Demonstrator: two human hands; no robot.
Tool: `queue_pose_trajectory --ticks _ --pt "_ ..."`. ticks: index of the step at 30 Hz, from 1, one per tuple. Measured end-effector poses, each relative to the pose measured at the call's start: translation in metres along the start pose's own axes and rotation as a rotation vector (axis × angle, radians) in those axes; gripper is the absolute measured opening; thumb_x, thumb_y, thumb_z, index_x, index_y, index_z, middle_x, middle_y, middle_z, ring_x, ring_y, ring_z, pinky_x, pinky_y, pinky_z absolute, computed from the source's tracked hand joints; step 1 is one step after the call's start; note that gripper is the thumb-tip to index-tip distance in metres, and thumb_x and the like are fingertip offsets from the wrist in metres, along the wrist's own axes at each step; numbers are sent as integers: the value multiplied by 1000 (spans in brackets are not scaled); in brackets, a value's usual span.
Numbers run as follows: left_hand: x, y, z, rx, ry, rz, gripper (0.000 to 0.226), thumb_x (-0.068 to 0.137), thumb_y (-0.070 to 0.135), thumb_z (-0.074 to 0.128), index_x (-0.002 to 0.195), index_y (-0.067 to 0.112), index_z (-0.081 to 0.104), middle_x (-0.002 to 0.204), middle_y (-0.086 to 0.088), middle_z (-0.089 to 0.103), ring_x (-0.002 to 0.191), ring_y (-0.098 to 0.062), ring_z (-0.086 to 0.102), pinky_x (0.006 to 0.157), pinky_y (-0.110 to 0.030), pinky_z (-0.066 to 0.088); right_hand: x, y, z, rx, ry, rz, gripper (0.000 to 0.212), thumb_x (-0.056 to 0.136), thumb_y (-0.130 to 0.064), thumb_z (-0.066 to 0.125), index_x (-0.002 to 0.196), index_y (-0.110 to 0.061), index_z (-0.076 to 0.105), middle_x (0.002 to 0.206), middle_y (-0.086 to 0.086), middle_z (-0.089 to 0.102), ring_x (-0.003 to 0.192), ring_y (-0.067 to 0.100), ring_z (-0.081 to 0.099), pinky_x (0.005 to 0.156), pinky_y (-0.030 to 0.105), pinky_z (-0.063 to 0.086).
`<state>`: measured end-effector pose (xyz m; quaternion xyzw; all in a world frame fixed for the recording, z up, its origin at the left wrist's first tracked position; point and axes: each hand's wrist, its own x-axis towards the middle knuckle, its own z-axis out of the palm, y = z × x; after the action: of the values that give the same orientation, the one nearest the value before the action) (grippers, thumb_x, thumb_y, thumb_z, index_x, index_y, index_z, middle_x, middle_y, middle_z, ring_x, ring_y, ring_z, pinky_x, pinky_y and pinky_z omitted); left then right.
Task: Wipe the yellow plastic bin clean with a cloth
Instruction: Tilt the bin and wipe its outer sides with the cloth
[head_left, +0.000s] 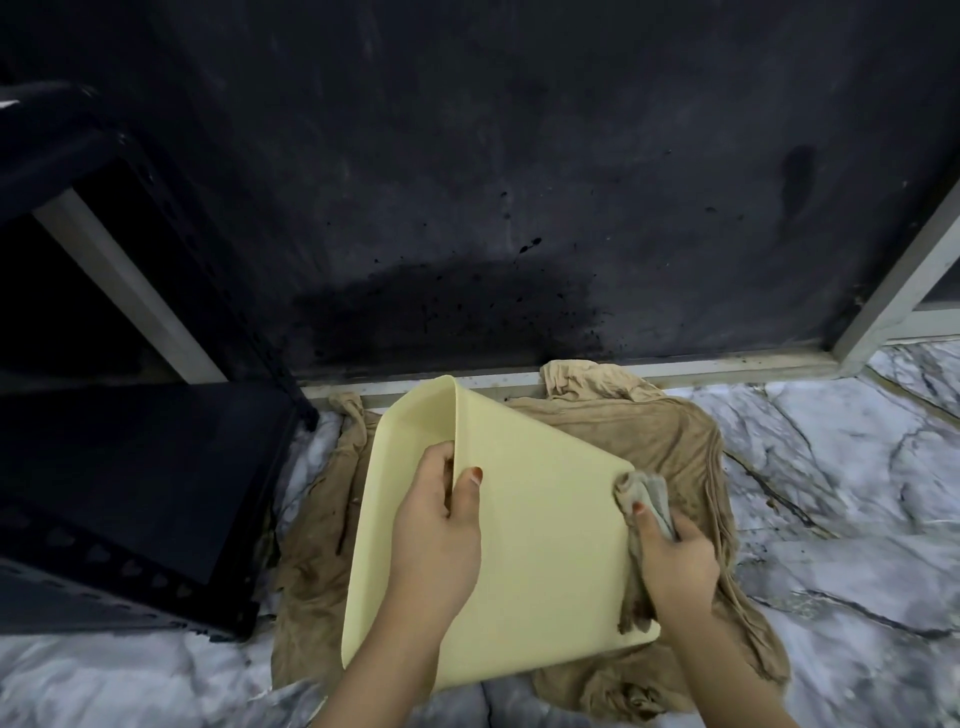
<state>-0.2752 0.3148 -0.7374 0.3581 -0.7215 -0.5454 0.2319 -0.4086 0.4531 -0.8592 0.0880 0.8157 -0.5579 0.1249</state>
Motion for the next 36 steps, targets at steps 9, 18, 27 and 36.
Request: queue_pose_trajectory --ticks 9,18,27,36 --pt "8 14 -15 -58 -16 -120 36 86 -2 43 96 25 63 71 6 67 59 -12 56 54 -21 45 -29 23 -12 28 75 -16 40 84 -32 62 116 -7 62 114 21 65 109 37 54 89 40 40" --pt "2 27 -6 -18 164 -78 35 91 30 54 63 10 52 43 6 40 43 -10 33 41 -20 27 -64 -4 1 43 31 -233 32 80 -17 70 110 -6 67 93 9 60 95 24 57 71 18 31" --pt "-9 40 1 79 113 132 31 91 22 53 97 -8 59 59 3 62 58 -7 62 51 -37 43 -86 -82 5 183 -94 -562 13 81 -16 68 90 -26 65 80 -4 59 78 -6 54 66 2 38" --pt "-6 20 0 -11 28 134 24 92 25 51 85 8 66 60 -26 52 57 -19 40 53 -30 33 -53 -88 -3 32 -172 -440 5 83 -31 63 85 -27 66 85 1 68 79 14 62 70 29 49"
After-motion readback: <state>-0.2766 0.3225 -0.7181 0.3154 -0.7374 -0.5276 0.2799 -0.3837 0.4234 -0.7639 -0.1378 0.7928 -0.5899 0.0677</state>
